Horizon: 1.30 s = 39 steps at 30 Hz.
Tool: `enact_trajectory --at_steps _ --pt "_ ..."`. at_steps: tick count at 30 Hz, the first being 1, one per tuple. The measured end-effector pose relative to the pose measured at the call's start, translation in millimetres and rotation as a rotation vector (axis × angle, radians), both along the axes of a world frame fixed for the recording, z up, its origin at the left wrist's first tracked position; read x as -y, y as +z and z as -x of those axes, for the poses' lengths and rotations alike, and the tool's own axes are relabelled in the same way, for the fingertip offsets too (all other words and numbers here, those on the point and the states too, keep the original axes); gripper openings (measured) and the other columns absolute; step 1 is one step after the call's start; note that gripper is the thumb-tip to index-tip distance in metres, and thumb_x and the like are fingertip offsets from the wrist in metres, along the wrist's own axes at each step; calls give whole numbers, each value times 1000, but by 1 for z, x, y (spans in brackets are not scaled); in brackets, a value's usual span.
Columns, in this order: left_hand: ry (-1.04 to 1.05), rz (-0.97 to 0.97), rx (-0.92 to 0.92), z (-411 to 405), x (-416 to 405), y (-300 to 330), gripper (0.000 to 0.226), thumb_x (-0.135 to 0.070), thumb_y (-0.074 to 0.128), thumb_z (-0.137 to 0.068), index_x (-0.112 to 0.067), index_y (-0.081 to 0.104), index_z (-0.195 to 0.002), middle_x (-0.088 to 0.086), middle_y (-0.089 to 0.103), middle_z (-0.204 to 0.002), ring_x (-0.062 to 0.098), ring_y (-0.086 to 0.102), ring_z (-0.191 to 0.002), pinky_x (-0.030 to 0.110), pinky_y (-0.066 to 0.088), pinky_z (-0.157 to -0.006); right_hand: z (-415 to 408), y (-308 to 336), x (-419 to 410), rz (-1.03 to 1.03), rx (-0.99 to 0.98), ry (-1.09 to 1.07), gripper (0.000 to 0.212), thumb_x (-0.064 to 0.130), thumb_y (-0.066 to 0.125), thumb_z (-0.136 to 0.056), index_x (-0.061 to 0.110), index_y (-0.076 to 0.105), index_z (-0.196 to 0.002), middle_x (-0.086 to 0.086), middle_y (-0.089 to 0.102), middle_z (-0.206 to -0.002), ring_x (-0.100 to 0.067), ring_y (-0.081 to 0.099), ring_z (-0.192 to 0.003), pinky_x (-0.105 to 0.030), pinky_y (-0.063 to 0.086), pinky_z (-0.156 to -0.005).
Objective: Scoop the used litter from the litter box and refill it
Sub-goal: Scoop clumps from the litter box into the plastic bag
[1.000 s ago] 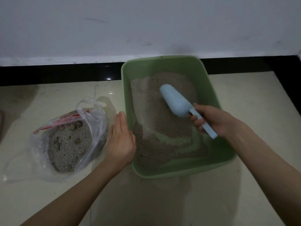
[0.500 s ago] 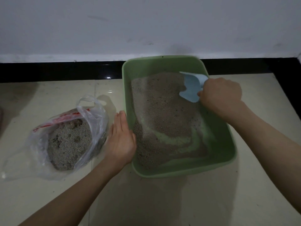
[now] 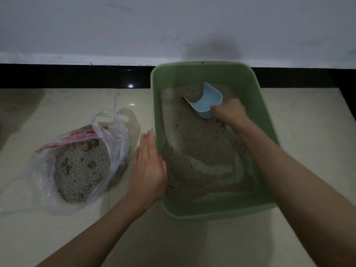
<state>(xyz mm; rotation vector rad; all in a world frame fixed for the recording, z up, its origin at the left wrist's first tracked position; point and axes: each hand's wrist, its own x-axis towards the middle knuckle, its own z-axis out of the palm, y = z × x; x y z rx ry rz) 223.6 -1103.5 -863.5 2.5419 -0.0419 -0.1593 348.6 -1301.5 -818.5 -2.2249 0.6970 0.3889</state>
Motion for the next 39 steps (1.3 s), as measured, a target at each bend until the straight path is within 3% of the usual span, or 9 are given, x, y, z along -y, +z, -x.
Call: enact_trajectory --at_steps 2,6,8,13,21,25,31,36,39 --pt "6 -1 9 0 1 1 63 -11 31 -95 -4 -4 -146 15 1 -156 21 -3 -144 26 -4 -112 4 -12 -12 -122 43 -118 32 26 59 -89 -2 58 -104 -10 62 -74 -21 59 -65 -35 51 -65" --pt "7 0 0 -1 0 1 63 -12 31 -95 -5 -5 -146 14 0 -156 21 -3 -144 26 -4 -112 14 -26 -23 -225 103 -260 31 30 59 -89 6 58 -69 -5 57 -62 -16 51 -51 -27 42 -51" --pt "7 4 -6 -1 -1 1 63 -12 31 -95 -5 -5 -146 14 0 -156 20 -4 -144 26 -4 -112 18 -28 -26 -291 128 -326 32 28 58 -90 9 56 -64 -6 56 -61 -16 48 -49 -26 40 -49" --pt "9 19 -11 0 -1 2 62 -12 31 -95 -4 -3 -146 15 3 -155 22 -1 -144 29 -1 -114 32 -27 -28 -384 158 -388 29 23 54 -90 9 53 -64 -7 52 -62 -16 44 -50 -26 36 -48" --pt "-14 -45 -28 -1 -2 1 66 -22 20 -87 0 0 -146 19 7 -154 26 3 -144 35 5 -115 69 -25 -12 -411 329 -319 20 20 53 -92 5 54 -78 -2 46 -57 -11 41 -46 -21 32 -41" --pt "-28 -115 -72 -4 -4 5 65 -17 29 -95 -3 -9 -145 14 -4 -156 22 -5 -144 37 1 -118 84 -19 -2 -391 355 -295 19 18 54 -91 8 51 -74 -5 44 -56 -9 40 -40 -22 31 -41" --pt "-117 -310 -58 -8 -9 9 69 -26 25 -95 -3 -20 -143 11 -21 -153 20 -21 -141 40 -10 -116 111 -14 13 -301 370 -277 30 18 57 -89 9 44 -63 -14 41 -60 -9 38 -34 -22 30 -39" --pt "-174 -318 -116 -12 -12 11 64 -32 18 -98 -6 -19 -143 11 -23 -153 20 -22 -140 38 -15 -111 140 -1 19 -352 358 -293 31 17 57 -89 8 45 -62 -8 41 -49 -15 38 -34 -27 28 -44" --pt "-222 -238 -116 -7 -28 11 61 -39 14 -99 -9 -9 -147 9 -19 -154 18 -21 -141 37 -12 -113 153 8 20 -410 360 -307 31 16 58 -88 6 47 -61 0 44 -41 -17 36 -38 -26 27 -44"
